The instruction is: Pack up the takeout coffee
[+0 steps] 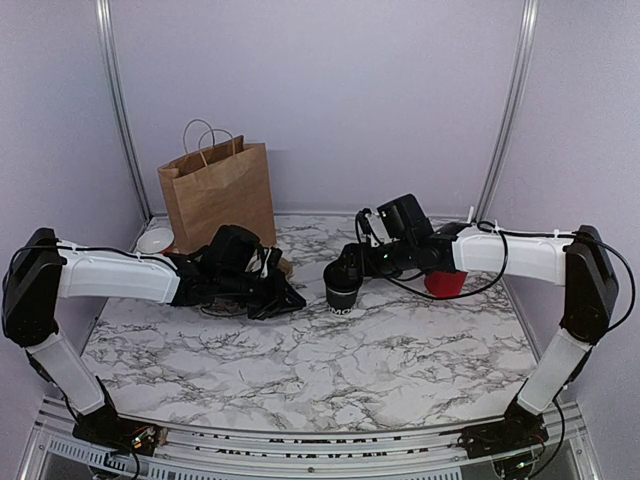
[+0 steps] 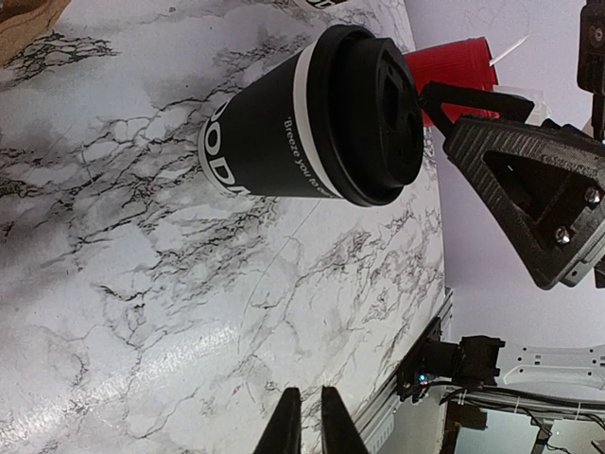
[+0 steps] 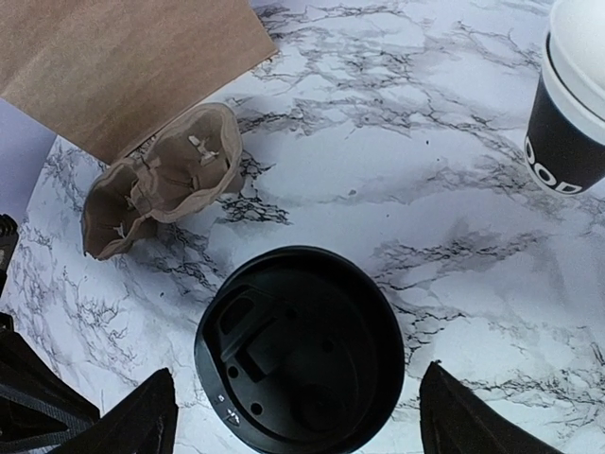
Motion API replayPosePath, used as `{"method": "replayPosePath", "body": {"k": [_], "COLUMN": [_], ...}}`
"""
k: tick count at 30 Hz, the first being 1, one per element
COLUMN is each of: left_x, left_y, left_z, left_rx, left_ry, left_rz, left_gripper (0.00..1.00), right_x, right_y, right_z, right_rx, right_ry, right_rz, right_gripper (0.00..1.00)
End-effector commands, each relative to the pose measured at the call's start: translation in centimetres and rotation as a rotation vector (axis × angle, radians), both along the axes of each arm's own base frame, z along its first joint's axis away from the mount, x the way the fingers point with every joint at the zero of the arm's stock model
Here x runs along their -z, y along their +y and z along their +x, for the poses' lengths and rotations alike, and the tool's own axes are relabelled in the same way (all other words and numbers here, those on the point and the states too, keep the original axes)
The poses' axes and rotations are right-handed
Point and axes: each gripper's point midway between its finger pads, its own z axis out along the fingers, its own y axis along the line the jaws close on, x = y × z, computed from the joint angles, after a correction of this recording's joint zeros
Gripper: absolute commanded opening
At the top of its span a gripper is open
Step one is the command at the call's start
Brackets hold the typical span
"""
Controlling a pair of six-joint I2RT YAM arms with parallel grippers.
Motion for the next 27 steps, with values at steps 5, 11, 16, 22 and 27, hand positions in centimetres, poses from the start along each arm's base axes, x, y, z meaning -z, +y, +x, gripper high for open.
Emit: {"method": "replayPosePath", "body": {"k": [5,11,16,22,27], "left_x": [-0.7,-0.9,-1.0,-0.9,-0.9], "left_y": [-0.6,-0.5,-0.4,-0.3,-0.2], "left_z": [0.3,0.3,0.3,0.2,0.3], "left_rx": [0.005,0.006,0.005,0.003,0.0], "left_ry": [-0.023,-0.026,-0.029,-0.031,-0.031], "left_rz": [-0.02,-0.02,-0.02,-0.014,-0.012], "left_gripper": [0.09,0.09,0.09,0.09,0.09], "right_x": [-1.1,-0.9,-0.6,-0.5,-0.9], "right_y": [1.3,2.0,2.6,3.4,4.2], "right_z": [-0.8,-1.8,-2.6,-3.5,-4.1], "right_rx": [-0.009,-0.015,-0.022,-0.037,-0.054], "right_ry": [-0.021,-0.015,-0.01,-0.004,-0.004], "right_rz": [0.026,0.019,0.008,0.014,0.028], "right_gripper": [0.86,0.86,0.86,0.86,0.86]}}
